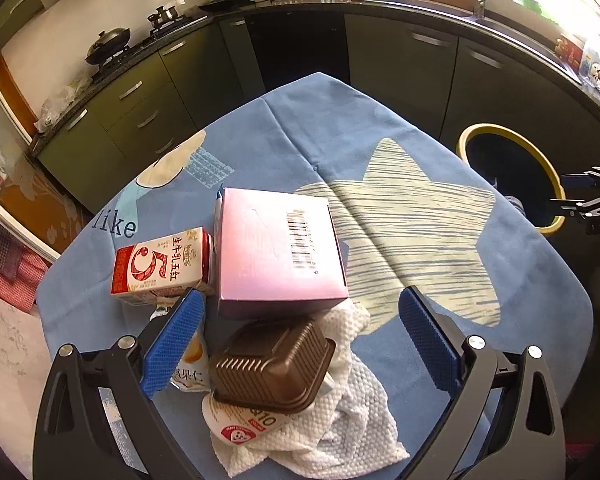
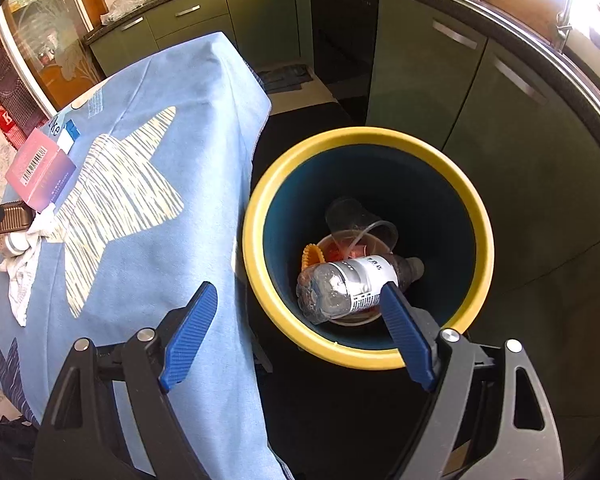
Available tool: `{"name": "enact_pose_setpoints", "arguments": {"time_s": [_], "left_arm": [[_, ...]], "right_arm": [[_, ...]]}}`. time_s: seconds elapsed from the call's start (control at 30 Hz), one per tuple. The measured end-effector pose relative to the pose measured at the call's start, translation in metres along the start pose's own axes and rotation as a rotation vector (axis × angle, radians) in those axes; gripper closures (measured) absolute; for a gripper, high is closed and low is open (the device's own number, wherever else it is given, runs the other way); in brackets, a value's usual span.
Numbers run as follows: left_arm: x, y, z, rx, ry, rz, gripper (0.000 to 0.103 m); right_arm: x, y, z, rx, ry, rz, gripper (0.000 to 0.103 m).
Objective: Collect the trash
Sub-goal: 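Move the left gripper toward the pink box on the table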
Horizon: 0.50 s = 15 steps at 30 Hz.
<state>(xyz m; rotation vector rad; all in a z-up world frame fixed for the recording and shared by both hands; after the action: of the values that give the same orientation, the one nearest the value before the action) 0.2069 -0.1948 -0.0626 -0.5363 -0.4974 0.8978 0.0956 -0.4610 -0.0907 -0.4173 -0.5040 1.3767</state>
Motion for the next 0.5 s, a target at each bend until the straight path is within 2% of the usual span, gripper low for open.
{"name": "enact_pose_setpoints", "arguments": {"time_s": [0.27, 0.5], "left_arm": [[0.002, -0.016, -0.039, 0.070, -0.134, -0.024, 0.006], [-0.008, -0.019, -0.061, 0.112, -0.198, -0.086, 0.006]], "right_arm": [[-0.009, 0.003, -0.007, -0.006, -0.035, -0.014, 0.023], [-0.013, 0.004, -0.016, -0.004, -0.069, -0.019, 0.023]]}}
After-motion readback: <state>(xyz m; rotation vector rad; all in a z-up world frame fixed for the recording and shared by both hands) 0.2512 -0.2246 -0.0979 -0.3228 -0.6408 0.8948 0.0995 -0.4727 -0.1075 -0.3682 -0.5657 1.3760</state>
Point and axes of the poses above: each gripper's, at about its wrist camera, not at the fingertips, and z roughly against the way its jaws point, x to its left, y to its underside, the point moved 1 cm from there along -z, roughly the way its jaws point, and after that the axes turned 8 degrees about -x, right-handed, at the moved point
